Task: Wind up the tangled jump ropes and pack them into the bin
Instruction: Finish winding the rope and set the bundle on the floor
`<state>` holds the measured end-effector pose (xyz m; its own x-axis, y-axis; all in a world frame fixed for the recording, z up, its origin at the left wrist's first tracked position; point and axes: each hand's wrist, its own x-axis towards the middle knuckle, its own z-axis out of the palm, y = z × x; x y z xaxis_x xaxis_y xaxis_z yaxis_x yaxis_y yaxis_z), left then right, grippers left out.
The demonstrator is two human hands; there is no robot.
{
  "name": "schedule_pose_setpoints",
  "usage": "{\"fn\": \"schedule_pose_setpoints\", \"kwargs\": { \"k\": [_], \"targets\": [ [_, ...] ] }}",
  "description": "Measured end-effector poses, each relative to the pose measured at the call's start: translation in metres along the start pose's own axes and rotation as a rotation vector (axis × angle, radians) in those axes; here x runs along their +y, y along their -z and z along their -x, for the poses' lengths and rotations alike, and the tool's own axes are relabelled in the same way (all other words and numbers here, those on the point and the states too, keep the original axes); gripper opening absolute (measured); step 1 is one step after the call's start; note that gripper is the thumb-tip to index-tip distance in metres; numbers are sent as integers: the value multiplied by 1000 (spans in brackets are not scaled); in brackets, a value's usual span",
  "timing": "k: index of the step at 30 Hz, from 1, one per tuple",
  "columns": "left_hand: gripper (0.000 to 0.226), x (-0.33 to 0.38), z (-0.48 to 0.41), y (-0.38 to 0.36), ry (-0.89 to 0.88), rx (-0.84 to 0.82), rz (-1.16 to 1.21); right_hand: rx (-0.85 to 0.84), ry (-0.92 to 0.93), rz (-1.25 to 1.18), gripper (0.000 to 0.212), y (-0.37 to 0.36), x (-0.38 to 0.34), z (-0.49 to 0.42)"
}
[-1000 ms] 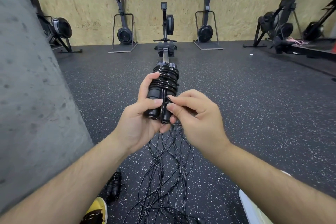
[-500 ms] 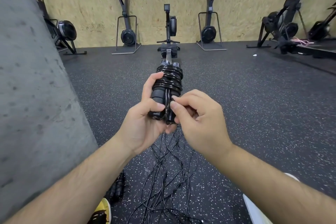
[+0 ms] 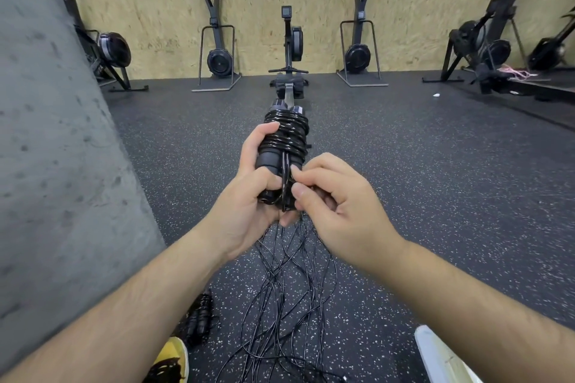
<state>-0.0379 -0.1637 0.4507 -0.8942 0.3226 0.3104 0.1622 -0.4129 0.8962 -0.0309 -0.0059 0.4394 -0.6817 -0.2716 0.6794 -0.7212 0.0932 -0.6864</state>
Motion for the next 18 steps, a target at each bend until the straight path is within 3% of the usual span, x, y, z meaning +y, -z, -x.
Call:
{"fn": "schedule_pose_setpoints", "kwargs": {
  "k": [10, 18],
  "targets": [
    [74, 2, -2, 0, -35, 7, -29, 132, -306, -335, 16, -7, -5, -3],
    [76, -3, -2, 2, -39, 40, -196, 7, -539, -355, 22, 4, -6, -6]
  ]
}}
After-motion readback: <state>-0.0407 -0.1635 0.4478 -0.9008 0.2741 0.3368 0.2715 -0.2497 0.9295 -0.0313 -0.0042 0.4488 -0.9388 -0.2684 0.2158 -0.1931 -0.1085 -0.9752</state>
